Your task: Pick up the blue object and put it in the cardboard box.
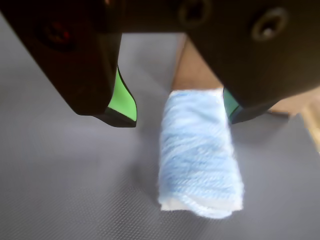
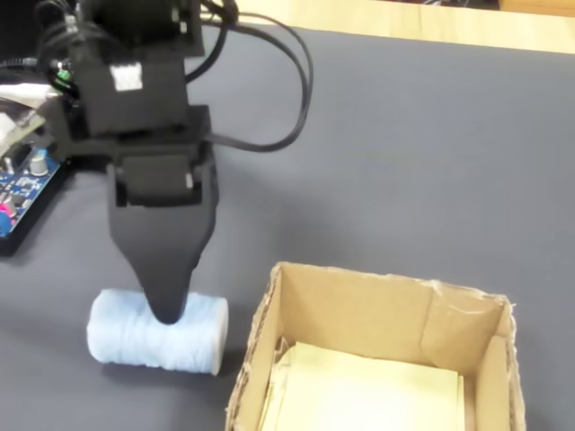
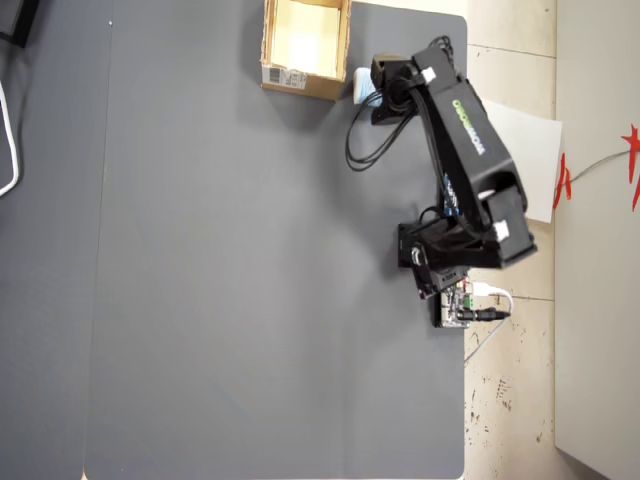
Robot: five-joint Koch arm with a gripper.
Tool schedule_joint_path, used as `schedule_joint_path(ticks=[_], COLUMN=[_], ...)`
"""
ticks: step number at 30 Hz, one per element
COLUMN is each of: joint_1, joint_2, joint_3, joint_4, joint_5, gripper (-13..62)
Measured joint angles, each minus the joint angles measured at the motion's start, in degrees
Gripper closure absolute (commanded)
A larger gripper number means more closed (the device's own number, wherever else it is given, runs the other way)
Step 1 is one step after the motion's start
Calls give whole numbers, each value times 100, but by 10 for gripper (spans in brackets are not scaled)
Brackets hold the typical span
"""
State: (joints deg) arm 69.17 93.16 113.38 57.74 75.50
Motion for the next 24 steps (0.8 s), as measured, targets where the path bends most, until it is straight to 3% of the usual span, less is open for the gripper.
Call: schedule_joint_path(ticks=[8,10,15,18,24], joint_1=[264,299,360,369,308], joint_2=[-765,-853,-923,-650,220], joint_3=[-123,-132,-123,448,1477], joint_4=[-782,-914,-1257,-2039,-3604], joint_5=[0,0,-9,35,360], gripper=[201,254,295,347,347])
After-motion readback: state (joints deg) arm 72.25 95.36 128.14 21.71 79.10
